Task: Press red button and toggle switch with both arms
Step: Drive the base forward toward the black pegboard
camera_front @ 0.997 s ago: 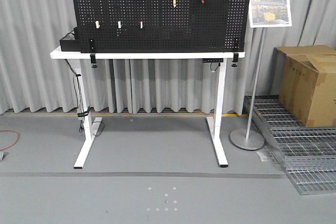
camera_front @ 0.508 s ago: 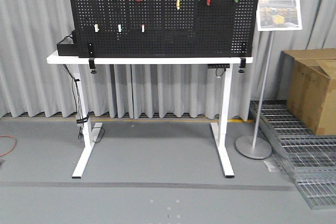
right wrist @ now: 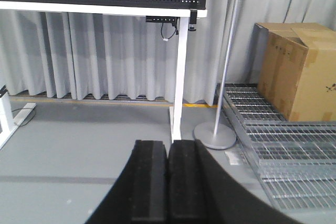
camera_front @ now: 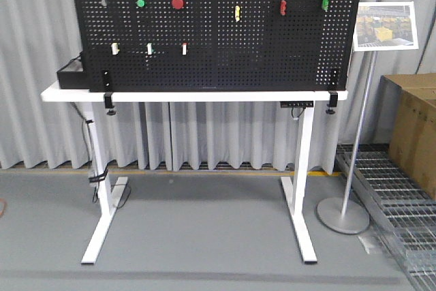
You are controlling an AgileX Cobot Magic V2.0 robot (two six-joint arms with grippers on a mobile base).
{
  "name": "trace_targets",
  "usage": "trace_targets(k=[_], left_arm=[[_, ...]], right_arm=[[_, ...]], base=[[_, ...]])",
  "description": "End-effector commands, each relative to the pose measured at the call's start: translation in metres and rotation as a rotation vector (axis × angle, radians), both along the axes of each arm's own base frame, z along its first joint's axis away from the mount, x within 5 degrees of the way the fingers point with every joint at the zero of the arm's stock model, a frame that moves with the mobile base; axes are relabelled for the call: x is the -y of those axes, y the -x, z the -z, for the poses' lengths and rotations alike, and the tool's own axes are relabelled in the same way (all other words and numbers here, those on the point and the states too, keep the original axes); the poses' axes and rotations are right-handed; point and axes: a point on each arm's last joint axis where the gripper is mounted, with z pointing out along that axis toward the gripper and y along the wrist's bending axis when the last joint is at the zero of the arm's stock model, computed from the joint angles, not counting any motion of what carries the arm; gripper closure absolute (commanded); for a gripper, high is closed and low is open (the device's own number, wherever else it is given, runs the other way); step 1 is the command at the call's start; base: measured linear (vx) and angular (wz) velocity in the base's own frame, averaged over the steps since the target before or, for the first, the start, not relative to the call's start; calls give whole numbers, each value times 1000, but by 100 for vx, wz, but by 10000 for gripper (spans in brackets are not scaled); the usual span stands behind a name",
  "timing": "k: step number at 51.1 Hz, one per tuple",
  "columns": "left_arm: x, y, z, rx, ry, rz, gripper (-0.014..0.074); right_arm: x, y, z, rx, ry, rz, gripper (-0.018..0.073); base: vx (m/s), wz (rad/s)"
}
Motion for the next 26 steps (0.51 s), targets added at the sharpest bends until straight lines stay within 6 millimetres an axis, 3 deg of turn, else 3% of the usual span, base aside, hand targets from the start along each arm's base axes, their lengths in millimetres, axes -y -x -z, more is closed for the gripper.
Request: trace_targets(k=[1,26], left_arm=[[0,0,3,61,12,5,594],[0,0,3,61,12,5,594]], right_arm=[[0,0,-4,86,11,1,559],[0,0,-4,86,11,1,559]], base=[[48,-5],[52,-3]])
